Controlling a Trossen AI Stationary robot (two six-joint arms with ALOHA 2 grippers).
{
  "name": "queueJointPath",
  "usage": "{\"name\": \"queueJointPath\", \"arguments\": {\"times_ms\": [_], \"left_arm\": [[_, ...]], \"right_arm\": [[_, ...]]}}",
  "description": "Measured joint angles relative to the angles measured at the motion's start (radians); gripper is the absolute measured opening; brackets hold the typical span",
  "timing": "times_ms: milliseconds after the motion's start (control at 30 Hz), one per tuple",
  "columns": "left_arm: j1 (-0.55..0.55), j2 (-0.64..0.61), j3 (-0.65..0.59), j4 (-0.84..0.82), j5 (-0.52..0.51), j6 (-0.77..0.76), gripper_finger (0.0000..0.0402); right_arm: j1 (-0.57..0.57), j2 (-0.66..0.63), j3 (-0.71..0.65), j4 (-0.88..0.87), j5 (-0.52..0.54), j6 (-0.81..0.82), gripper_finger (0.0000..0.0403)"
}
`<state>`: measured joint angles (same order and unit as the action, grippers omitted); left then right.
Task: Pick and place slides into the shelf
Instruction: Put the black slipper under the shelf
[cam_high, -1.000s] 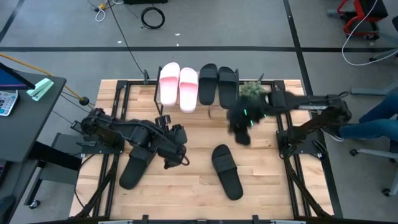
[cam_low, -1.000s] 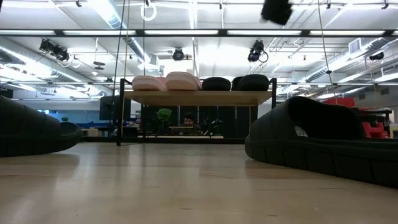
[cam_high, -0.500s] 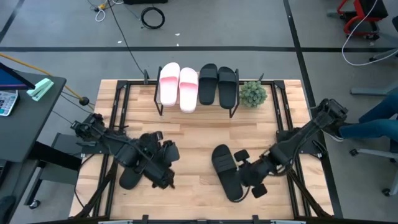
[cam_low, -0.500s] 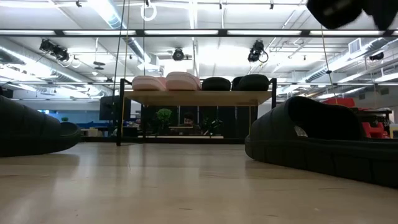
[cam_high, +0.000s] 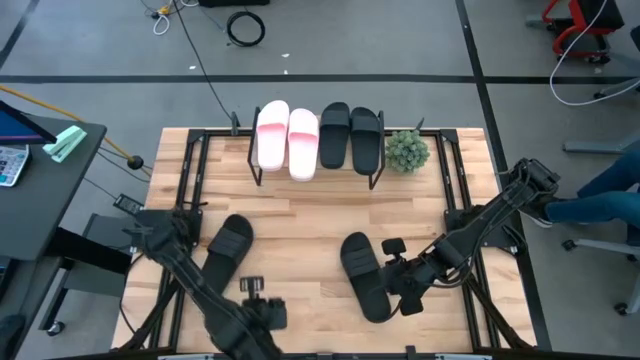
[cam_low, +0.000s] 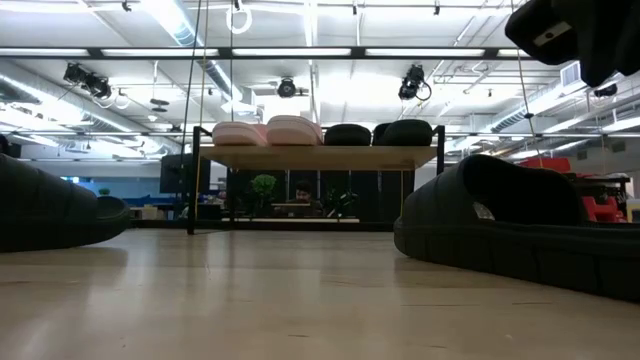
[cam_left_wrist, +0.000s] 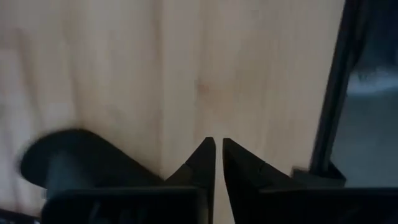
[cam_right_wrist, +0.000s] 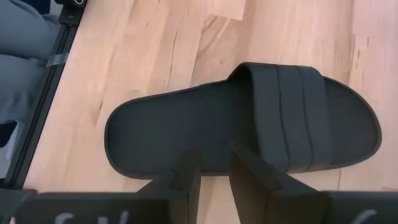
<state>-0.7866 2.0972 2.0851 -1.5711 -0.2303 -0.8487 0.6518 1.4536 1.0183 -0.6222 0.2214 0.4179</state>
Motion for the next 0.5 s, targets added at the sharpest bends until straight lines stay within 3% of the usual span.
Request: {"name": "queueJointPath", "arguments": {"times_ms": [233, 367, 500], "left_arm": [[-0.024, 0.094, -0.020, 0.005, 0.024, 0.075, 0.0080], [-0.026, 0.038, -0.168, 0.002, 0.033, 0.060, 0.0108], [-0.018, -0.095, -0.363, 0.000, 0.033, 0.048, 0.0126]], "right_arm": [[0.000, 0.000, 0.000, 0.003, -0.001, 0.011, 0.0084], [0.000, 0.000, 0.000, 0.003, -0.002, 0.034, 0.0084], [0.000, 0.000, 0.000, 0.003, -0.002, 0.027, 0.0084]]}}
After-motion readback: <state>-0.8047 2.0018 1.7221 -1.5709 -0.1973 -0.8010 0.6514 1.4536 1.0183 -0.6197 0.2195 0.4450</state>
